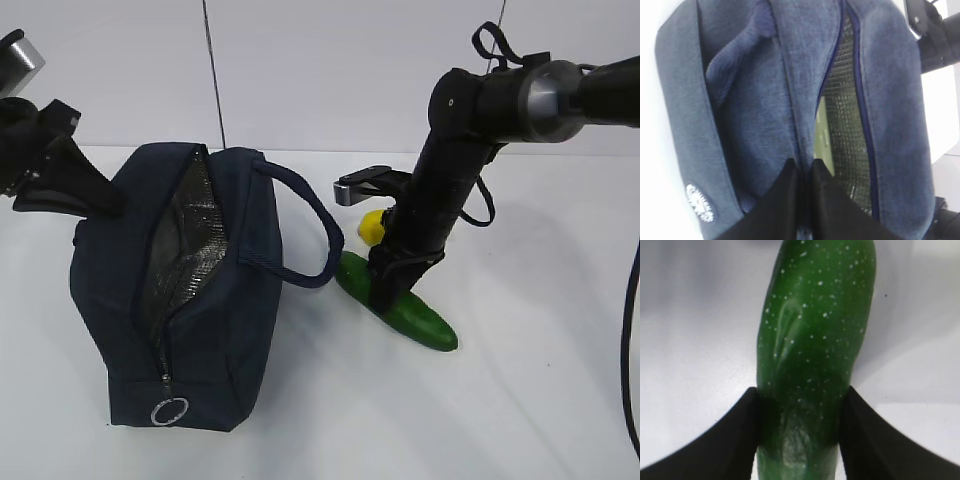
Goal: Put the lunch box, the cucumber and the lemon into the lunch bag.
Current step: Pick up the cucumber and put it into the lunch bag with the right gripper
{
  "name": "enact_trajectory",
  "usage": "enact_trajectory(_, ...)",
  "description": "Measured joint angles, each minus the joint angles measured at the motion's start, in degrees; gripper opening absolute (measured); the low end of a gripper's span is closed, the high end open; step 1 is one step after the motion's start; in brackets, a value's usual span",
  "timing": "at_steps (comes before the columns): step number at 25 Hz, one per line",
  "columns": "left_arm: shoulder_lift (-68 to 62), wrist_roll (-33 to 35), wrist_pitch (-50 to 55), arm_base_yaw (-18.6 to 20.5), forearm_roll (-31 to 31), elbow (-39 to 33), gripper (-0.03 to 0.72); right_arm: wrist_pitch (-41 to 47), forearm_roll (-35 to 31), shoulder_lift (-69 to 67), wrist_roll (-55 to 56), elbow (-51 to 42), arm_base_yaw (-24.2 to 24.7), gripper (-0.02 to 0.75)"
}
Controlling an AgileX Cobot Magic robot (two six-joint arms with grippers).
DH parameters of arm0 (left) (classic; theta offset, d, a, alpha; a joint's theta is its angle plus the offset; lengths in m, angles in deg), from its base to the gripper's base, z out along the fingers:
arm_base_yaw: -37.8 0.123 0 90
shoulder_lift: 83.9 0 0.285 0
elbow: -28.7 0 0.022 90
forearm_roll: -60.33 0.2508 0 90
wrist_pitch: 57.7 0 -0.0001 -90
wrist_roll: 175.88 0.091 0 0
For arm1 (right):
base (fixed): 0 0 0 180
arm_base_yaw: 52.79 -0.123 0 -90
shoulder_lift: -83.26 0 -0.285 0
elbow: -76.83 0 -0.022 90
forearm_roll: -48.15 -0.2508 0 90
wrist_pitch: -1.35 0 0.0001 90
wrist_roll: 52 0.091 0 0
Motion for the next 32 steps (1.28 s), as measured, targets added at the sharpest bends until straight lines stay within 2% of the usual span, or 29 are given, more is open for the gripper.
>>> enact_trajectory(6, 0.0, 0.0, 0.0, 0.0, -0.8, 0.0, 0.009, 2.9, -0.1, 0.0, 0.3, 0.7, 0.0, 0.344)
enact_trajectory(11, 0.0, 0.0, 0.0, 0.0, -2.4, 0.0, 0.009, 4.6, -0.1, 0.0, 5.0, 7.0, 0.0, 0.342)
enact_trajectory(17, 0.0, 0.0, -1.2, 0.0, -2.8, 0.0, 0.009, 4.9, 2.1, 0.0, 25.5, 16.0, 0.0, 0.342)
enact_trajectory(22, 0.0, 0.0, -2.5, 0.0, -3.5, 0.0, 0.009, 5.3, 5.4, 0.0, 34.1, 21.7, 0.0, 0.342)
enact_trajectory(26, 0.0, 0.0, -2.5, 0.0, -5.2, 0.0, 0.009, 5.9, -0.3, 1.3, 35.7, 24.3, 0.0, 0.342)
enact_trajectory(32, 0.0, 0.0, -2.5, 0.0, -5.4, 0.0, 0.009, 6.1, -13.2, 3.9, 35.9, 26.2, 0.0, 0.342)
